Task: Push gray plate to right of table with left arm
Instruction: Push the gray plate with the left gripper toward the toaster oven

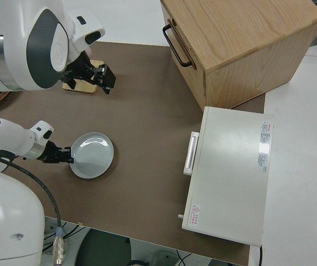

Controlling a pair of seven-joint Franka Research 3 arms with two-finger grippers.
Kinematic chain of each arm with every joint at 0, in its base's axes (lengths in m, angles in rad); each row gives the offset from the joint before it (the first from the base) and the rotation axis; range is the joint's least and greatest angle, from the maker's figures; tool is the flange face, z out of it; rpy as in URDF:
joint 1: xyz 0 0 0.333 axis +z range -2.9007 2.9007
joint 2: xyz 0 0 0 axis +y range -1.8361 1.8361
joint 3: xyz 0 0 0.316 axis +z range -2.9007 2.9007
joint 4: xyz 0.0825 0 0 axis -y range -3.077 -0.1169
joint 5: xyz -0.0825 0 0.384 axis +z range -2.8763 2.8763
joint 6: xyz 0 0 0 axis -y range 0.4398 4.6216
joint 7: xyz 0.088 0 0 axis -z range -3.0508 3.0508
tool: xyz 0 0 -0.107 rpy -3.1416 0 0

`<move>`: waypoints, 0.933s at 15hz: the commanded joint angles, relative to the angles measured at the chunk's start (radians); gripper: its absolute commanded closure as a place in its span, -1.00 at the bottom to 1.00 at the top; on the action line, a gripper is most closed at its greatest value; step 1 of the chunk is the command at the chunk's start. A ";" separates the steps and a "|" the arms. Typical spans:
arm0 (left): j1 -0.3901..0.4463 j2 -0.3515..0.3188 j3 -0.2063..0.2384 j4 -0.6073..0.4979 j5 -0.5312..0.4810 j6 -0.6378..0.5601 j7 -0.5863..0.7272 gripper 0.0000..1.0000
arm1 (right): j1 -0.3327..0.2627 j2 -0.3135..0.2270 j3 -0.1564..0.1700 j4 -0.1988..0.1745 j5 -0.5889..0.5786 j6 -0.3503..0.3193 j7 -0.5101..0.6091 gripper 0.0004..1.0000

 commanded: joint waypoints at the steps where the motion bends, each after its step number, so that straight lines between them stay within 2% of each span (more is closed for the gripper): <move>1: -0.017 0.085 0.011 0.071 0.075 0.015 -0.081 1.00 | -0.006 0.006 0.003 0.014 0.016 -0.005 0.002 -0.99; 3: -0.017 0.088 0.011 0.077 0.086 0.015 -0.091 0.98 | -0.006 0.006 0.003 0.014 0.016 -0.005 0.002 -0.99; 4: -0.017 0.090 0.011 0.080 0.086 0.013 -0.091 0.59 | -0.006 0.006 0.003 0.014 0.016 -0.005 0.002 -0.99; 5: -0.017 0.090 0.011 0.081 0.087 0.012 -0.091 -0.06 | -0.006 0.006 0.003 0.014 0.016 -0.005 0.002 -0.99; 6: -0.017 0.088 0.011 0.081 0.093 0.006 -0.091 -0.83 | -0.006 0.006 0.004 0.014 0.016 -0.005 0.002 -0.99; 7: -0.017 0.088 0.011 0.081 0.116 0.000 -0.092 -0.98 | -0.006 0.006 0.003 0.014 0.016 -0.005 0.002 -0.99; 10: -0.017 0.081 0.011 0.081 0.133 -0.014 -0.092 -0.99 | -0.006 0.006 0.003 0.014 0.016 -0.005 0.002 -0.99; 14: -0.014 0.042 0.011 0.100 0.135 -0.118 -0.089 -0.99 | -0.006 0.006 0.003 0.014 0.016 -0.005 0.002 -0.99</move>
